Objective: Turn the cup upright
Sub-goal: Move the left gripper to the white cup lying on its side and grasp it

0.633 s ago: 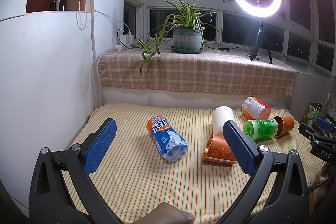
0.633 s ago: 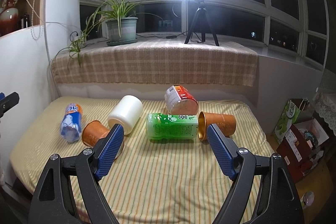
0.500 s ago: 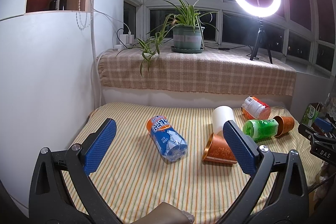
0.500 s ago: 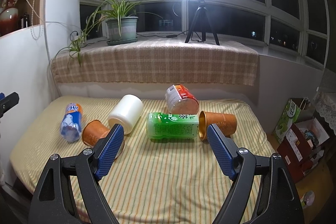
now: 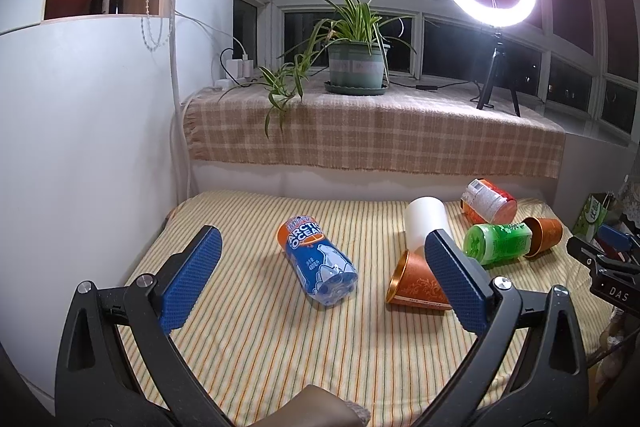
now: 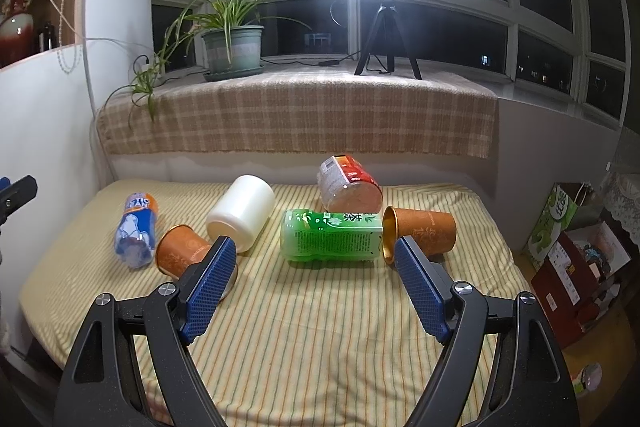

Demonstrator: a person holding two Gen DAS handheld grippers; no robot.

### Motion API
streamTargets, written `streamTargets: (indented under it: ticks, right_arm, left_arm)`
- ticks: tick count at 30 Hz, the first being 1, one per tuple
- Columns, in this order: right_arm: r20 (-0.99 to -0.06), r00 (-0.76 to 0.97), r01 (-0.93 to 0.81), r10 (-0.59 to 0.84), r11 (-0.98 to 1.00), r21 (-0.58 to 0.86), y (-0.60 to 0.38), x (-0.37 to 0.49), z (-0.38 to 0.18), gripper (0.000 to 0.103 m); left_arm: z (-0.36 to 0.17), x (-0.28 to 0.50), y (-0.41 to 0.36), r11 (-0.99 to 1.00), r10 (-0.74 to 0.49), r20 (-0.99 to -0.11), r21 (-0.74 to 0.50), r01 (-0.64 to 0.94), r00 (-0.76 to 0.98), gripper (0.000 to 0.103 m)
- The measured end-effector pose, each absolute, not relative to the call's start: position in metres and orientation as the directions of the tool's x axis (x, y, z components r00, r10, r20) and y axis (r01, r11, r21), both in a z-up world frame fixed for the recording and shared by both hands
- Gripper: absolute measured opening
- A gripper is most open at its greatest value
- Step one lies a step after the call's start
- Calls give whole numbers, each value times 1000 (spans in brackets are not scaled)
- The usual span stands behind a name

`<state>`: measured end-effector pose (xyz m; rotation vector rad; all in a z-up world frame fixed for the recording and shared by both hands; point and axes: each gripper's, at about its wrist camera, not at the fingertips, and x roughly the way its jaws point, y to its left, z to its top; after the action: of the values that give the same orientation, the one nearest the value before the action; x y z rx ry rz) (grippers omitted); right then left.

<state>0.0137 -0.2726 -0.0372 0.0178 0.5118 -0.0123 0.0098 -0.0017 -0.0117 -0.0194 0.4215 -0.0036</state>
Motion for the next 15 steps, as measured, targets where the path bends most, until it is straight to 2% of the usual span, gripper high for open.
streamTargets:
  ticks: [10, 15]
  right_arm:
    - [-505, 863, 34, -18, 999, 22, -280, 14, -44, 81]
    - [-517, 856, 52, -29, 998, 30, -287, 13, -49, 81]
  left_arm:
    - [-22, 51, -11, 994, -113, -532, -54, 100, 839, 103]
    - [-28, 88, -22, 976, -219, -617, -127, 179, 756, 103]
